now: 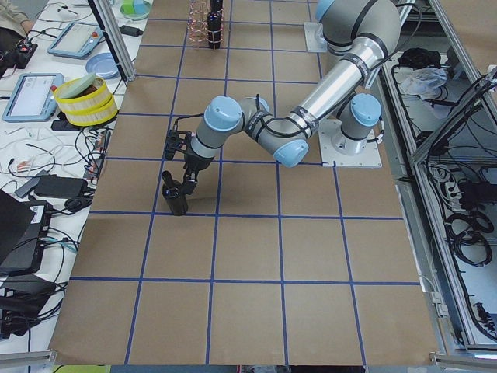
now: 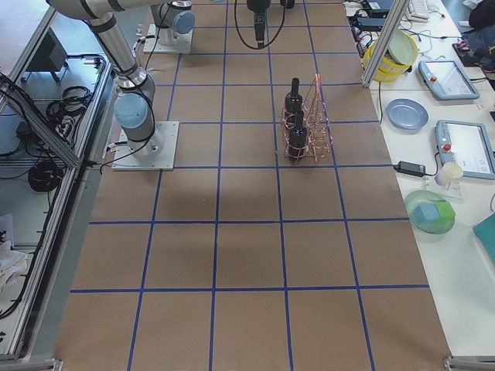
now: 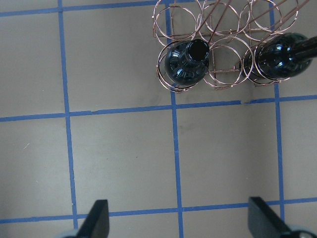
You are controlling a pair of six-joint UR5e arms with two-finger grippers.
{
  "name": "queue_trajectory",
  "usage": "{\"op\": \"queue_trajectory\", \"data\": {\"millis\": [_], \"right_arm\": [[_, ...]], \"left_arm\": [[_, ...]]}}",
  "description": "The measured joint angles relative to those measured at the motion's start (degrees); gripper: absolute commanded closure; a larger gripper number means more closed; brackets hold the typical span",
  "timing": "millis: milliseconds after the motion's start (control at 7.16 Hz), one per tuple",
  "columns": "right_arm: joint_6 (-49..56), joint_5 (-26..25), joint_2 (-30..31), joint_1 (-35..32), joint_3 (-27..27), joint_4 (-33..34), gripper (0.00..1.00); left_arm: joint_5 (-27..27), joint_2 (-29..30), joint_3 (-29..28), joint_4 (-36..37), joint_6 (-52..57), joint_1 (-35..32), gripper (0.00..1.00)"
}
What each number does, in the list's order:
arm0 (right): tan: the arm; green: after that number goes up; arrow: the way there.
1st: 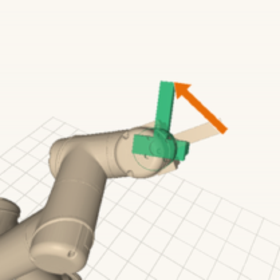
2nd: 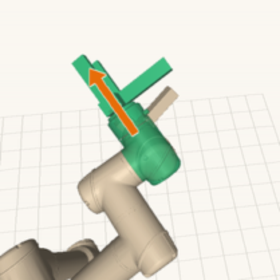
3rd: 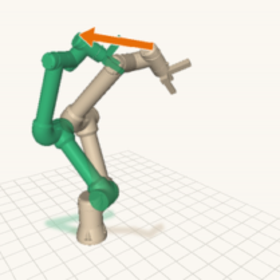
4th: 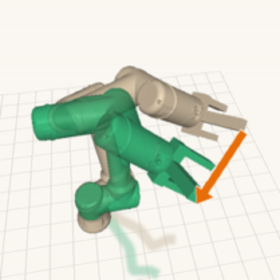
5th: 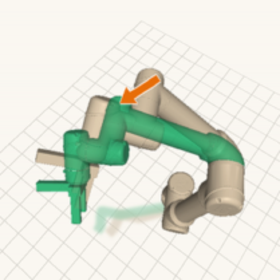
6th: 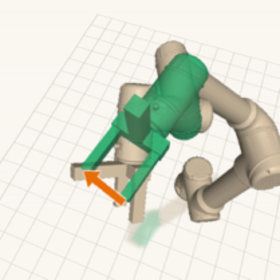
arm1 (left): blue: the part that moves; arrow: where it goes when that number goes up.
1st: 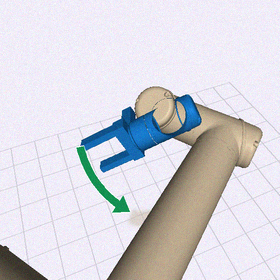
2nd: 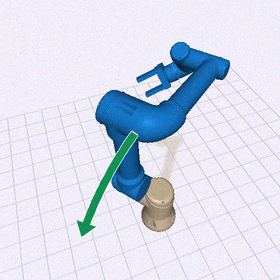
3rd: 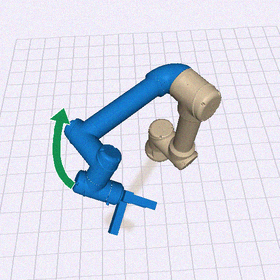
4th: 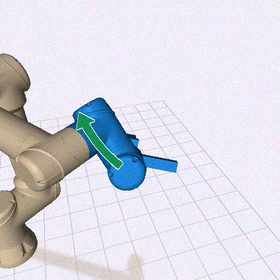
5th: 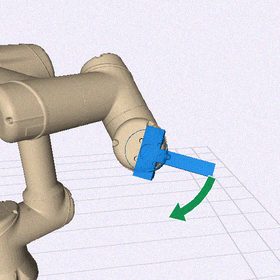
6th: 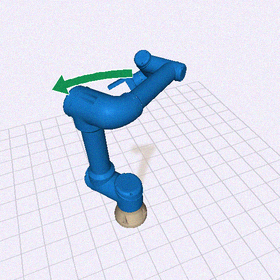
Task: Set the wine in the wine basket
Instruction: 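Lower the left gripper around the bottle neck and close it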
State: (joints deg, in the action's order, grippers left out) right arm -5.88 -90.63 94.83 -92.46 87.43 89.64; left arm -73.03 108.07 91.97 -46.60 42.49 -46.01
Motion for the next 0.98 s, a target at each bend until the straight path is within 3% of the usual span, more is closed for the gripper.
{"op": "queue_trajectory", "data": {"millis": [279,977], "right_arm": [[-0.01,0.01,0.00,0.00,0.02,0.00,0.00],[0.58,0.14,-0.04,0.00,0.38,-0.02,0.00]], "left_arm": [[2.55,1.70,-0.16,1.73,0.10,-0.24,0.02],[3.21,5.02,-2.70,4.71,0.34,-1.71,0.06]]}}
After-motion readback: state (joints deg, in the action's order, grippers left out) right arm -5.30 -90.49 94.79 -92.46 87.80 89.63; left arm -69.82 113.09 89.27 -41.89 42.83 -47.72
